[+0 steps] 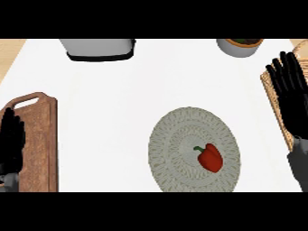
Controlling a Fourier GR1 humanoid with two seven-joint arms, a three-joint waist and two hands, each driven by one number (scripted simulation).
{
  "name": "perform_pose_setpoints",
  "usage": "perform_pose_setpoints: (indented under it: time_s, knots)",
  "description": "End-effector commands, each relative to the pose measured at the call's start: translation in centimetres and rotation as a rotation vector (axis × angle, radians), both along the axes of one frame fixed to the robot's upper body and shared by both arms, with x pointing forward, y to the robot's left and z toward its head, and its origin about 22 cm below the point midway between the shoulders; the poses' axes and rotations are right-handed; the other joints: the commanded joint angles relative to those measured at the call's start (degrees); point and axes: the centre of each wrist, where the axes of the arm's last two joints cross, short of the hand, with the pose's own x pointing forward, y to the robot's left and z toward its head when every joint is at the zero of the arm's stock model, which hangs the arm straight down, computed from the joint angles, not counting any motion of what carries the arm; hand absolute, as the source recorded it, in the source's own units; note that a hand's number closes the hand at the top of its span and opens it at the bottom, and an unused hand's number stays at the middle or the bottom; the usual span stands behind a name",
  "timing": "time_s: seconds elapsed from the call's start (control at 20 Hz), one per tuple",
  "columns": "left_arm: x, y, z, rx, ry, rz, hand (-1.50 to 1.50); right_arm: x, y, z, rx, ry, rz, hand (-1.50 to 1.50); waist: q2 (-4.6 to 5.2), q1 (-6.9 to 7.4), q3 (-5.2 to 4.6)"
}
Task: Pick the bell pepper from the placemat and place it in the basket
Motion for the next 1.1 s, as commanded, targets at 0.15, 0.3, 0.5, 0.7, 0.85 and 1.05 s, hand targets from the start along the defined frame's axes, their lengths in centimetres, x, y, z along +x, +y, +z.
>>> perform_pose_setpoints:
  time_s: [0.15, 0.3, 0.5, 0.7, 0.85, 1.05]
  knots:
    - [3.0, -3.5, 3.6, 0.105, -0.113, -0.229, 0.00, 0.7, -2.7, -0.2, -0.306, 0.031, 0.131, 1.50, 0.95, 1.09, -0.95]
    - [4.3, -4.0, 5.0, 0.078, -0.118, -0.377, 0.00, 0.8, 1.2, -0.9, -0.230, -0.113, 0.483, 1.50, 1.38, 1.60, -0.74]
    - [5.4, -4.2, 6.3, 0.086, -0.123, -0.378, 0.00, -1.7, 7.8, -5.4, -0.341, -0.212, 0.235, -1.50, 0.72, 0.70, -1.03]
    - [5.1, -3.3, 6.1, 0.082, -0.108, -0.357, 0.00, -1.0, 7.8, -3.5, -0.505, -0.166, -0.091, -1.50, 0.28, -0.12, -1.24]
    - [5.0, -5.3, 6.5, 0.075, -0.116, -0.370, 0.00, -1.4, 5.7, -2.1, -0.627, -0.134, -0.210, -1.50, 0.19, -0.33, -1.16]
    - [4.7, -5.3, 5.3, 0.082, -0.085, -0.375, 0.00, -1.4, 3.6, 2.3, -0.903, 0.054, -0.103, -1.50, 0.14, -0.68, -1.35]
